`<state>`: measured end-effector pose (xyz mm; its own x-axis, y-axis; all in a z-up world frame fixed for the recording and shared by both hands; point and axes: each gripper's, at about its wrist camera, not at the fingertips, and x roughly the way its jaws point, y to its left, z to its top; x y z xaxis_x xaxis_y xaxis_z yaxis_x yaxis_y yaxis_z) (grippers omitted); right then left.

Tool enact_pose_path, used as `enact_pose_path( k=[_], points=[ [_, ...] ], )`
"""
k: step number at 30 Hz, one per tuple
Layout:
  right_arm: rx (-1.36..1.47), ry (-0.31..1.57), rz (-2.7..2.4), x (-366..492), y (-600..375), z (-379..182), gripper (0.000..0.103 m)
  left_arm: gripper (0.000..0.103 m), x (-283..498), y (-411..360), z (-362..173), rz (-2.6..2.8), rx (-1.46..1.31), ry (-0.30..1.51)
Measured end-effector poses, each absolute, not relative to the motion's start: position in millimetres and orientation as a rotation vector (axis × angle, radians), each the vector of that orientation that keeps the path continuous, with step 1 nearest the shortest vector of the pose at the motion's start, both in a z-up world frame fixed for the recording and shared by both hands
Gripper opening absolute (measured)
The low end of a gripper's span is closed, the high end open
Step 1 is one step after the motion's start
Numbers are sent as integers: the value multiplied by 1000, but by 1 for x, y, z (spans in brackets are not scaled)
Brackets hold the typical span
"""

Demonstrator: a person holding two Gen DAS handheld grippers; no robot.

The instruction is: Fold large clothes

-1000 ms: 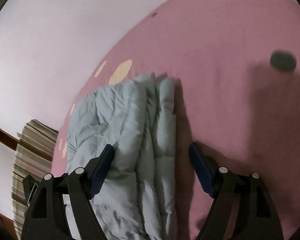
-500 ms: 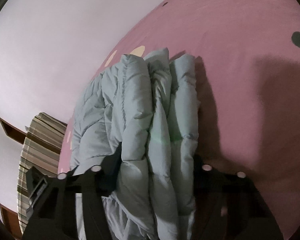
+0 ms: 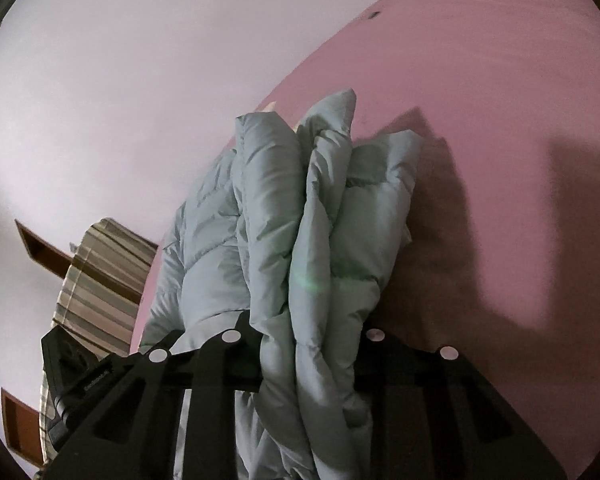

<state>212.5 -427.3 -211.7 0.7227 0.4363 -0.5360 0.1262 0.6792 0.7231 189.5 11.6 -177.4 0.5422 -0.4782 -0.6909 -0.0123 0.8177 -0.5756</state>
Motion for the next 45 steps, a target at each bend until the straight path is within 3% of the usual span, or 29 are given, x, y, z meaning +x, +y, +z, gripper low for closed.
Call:
enact_pose_path(
  k=[14, 30, 41, 45],
  points=[
    [788, 749, 335, 273, -401, -206, 25, 34, 230, 87, -143, -170, -585, 873],
    [821, 832, 292, 293, -398, -258, 25, 35, 285, 108, -191, -129, -595, 935],
    [840, 849, 275, 302, -376, -255, 30, 38, 292, 106, -196, -131, -556, 928],
    [844, 853, 265, 314, -357, -250, 34, 44, 289, 105, -190, -130, -547, 930]
  ],
)
